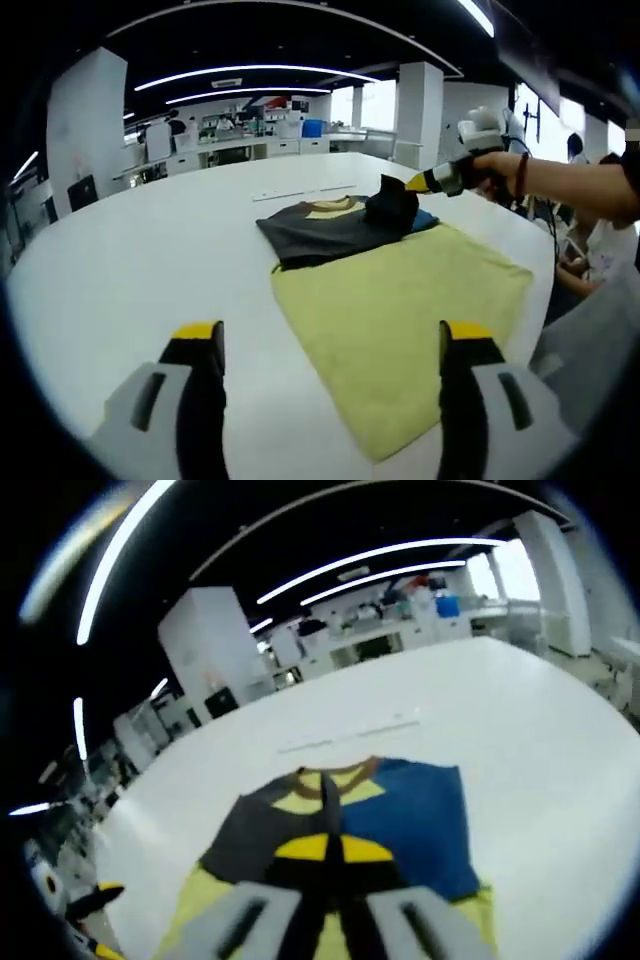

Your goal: Fold the garment on the visible template until the final outline fits inside the template.

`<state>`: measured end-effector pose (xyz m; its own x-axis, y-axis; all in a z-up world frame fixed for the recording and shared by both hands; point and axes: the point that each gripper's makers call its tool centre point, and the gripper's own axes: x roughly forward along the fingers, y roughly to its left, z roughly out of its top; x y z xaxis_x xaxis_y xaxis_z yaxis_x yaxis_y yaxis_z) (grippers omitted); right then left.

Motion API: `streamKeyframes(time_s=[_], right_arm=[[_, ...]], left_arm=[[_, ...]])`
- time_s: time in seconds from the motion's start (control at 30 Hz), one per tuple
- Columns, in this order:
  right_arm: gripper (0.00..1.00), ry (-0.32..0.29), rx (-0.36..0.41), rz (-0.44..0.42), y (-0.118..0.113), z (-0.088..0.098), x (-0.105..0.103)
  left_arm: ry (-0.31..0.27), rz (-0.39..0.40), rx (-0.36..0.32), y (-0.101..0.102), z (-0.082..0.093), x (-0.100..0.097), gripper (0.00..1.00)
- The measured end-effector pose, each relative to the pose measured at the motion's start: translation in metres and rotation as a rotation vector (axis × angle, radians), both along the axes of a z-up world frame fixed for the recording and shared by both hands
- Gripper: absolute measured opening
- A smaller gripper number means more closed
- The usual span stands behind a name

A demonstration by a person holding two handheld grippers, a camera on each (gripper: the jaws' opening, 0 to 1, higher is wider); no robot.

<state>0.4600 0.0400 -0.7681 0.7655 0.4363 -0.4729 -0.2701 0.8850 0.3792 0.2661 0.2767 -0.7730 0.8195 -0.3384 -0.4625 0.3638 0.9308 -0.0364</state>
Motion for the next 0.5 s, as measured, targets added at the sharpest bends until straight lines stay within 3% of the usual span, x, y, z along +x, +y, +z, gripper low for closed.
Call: streamKeyframes(time_s=[0.27, 0.5], right_arm=[[0.0, 0.044, 0.032, -0.087, -0.029, -0.017, -0.002], [0.0, 0.08, -0.002, -0.117, -0.048, -0.033, -0.013]], left_arm=[[0.0, -0.008, -0.013, -0.003, 0.0, 0.0, 0.85], [-0.009, -0.021, -0.021, -0.008, 0.003, 0.001, 0.87]])
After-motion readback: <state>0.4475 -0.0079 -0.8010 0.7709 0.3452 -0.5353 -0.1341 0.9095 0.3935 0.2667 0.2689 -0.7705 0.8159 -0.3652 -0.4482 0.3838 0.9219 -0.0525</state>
